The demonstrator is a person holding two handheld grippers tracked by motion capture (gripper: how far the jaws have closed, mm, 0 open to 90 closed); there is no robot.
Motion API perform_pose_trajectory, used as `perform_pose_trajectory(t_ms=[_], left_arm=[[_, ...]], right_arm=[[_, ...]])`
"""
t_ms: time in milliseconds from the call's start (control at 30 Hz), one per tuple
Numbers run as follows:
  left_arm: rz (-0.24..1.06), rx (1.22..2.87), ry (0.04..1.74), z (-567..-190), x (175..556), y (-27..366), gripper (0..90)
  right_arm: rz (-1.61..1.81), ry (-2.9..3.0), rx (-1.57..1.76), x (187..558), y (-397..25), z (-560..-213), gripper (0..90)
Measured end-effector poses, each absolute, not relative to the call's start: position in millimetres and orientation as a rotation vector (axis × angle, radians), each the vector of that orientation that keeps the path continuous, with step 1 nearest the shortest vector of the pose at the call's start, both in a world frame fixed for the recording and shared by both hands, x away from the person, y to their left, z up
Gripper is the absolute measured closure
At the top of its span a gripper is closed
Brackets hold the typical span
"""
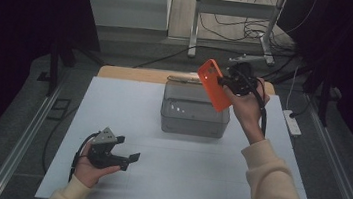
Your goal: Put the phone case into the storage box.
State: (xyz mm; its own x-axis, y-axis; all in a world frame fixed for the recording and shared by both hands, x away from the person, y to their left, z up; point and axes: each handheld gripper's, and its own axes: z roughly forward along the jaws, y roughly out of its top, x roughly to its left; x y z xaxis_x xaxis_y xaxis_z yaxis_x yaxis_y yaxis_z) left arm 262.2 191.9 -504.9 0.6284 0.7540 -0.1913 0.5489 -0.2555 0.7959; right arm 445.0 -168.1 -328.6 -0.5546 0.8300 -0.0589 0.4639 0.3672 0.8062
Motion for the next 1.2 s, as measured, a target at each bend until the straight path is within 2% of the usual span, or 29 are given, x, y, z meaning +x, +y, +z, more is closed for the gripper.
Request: perform_pose_trajectory(t_ms=[1200], left_arm=[[0.271,1.943,1.024,-505.4,262.2,190.3,11.7]], right_arm=[[0.962,2.157,1.171,453.3,-165.2,-342.9,80.3]])
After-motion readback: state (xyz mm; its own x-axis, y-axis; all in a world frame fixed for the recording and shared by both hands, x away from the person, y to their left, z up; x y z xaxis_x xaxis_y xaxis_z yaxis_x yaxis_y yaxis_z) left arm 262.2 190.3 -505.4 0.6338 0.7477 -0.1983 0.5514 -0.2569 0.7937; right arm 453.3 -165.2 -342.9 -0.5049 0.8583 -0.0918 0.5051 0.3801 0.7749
